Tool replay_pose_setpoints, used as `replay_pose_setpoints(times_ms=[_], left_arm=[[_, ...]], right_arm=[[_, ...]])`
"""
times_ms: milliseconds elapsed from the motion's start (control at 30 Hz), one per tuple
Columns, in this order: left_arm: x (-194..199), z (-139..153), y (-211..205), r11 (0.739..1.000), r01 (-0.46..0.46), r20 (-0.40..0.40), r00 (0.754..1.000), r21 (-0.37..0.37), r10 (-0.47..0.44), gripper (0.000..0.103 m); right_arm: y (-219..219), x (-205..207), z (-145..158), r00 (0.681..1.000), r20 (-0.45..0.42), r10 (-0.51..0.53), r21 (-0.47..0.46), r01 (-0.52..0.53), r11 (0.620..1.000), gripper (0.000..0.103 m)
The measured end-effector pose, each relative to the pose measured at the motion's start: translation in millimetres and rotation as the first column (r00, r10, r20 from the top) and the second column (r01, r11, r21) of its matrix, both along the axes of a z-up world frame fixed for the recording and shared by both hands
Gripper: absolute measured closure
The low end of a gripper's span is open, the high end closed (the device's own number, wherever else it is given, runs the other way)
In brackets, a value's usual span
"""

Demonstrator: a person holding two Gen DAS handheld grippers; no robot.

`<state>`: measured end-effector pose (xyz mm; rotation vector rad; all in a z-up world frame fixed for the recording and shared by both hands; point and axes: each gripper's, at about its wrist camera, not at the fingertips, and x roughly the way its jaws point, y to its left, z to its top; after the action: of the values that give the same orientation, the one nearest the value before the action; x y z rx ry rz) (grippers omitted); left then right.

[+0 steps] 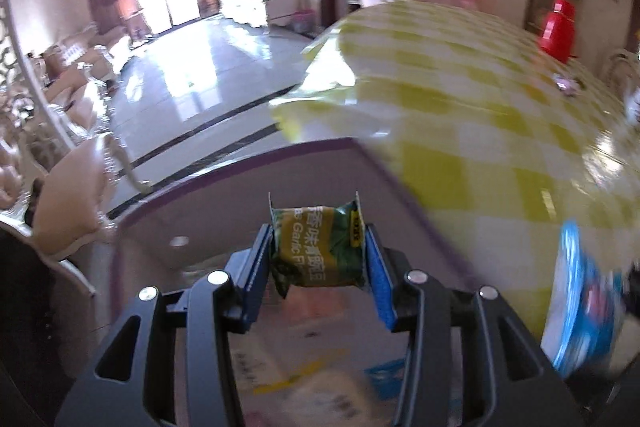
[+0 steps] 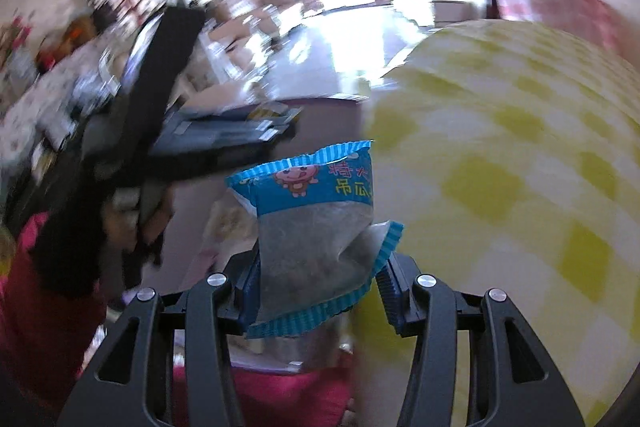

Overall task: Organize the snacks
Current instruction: 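Open the left gripper over the bin while the right releases the cartoon bag, then move both open grippers back over the table snacks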

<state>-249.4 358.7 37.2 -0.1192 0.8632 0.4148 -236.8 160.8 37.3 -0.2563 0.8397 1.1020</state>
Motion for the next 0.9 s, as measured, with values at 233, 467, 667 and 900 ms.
replay_pose_setpoints(times_ms=[233, 467, 667, 900], left_arm=[[-4.9, -11.2, 30.7, 0.988, -0.139, -0.088, 0.986, 0.066, 0.145, 0.029], [22.2, 4.1, -6.0, 0.992, -0.077, -0.036, 0.996, 0.095, 0.081, 0.011], [97.3, 40.3, -91.2, 0.985, 0.166, 0.052, 0.984, 0.056, -0.169, 0.003], [244.1, 47.0, -220.3, 0.929, 0.36, 0.128, 0.929, -0.083, -0.348, 0.002]], right_arm=[[26.8, -30.0, -14.0, 0.989, -0.003, 0.146, -0.027, -0.146, 0.989, 0.029], [-34.5, 19.0, 11.2, 0.999, 0.02, -0.048, 0.084, 0.046, 0.995, 0.027], [-128.7, 96.7, 22.0, 0.929, 0.04, -0.367, 0.118, 0.36, 0.925, 0.026], [-252.0, 180.6, 15.8, 0.707, 0.051, -0.705, 0.07, 0.702, 0.709, 0.023]])
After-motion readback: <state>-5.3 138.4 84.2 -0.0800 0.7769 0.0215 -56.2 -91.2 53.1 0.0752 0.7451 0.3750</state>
